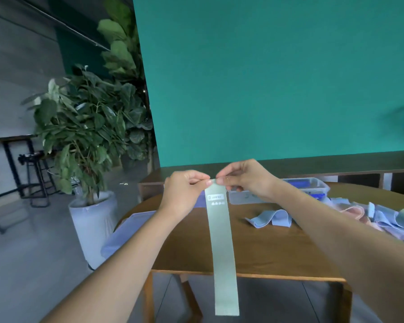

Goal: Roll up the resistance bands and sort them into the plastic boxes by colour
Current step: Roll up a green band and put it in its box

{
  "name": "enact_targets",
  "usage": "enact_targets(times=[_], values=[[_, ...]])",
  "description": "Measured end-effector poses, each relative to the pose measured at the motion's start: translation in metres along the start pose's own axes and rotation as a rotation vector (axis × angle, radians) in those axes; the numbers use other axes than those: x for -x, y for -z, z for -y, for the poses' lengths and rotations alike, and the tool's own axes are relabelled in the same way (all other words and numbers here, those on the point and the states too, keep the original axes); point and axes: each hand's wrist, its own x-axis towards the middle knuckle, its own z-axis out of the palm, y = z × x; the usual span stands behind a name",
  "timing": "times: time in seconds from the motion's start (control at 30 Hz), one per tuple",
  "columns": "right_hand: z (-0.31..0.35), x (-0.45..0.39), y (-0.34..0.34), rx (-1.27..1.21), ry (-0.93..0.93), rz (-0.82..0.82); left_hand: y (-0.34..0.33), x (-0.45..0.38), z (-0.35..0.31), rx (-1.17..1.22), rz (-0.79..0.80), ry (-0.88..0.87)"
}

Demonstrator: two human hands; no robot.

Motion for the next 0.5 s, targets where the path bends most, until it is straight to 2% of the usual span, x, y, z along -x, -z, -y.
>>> enact_targets(times=[0.2, 0.5], values=[[-0.082, -0.037, -0.028, -0.006, -0.075, -0.021, -0.033, -0.015, 0.078, -0.109, 0.019, 0.114], [-0.187, -0.094, -0.047, -0.086, -0.182, -0.061, -0.077, -0.056, 0.178, -0.084, 0.09, 0.204]])
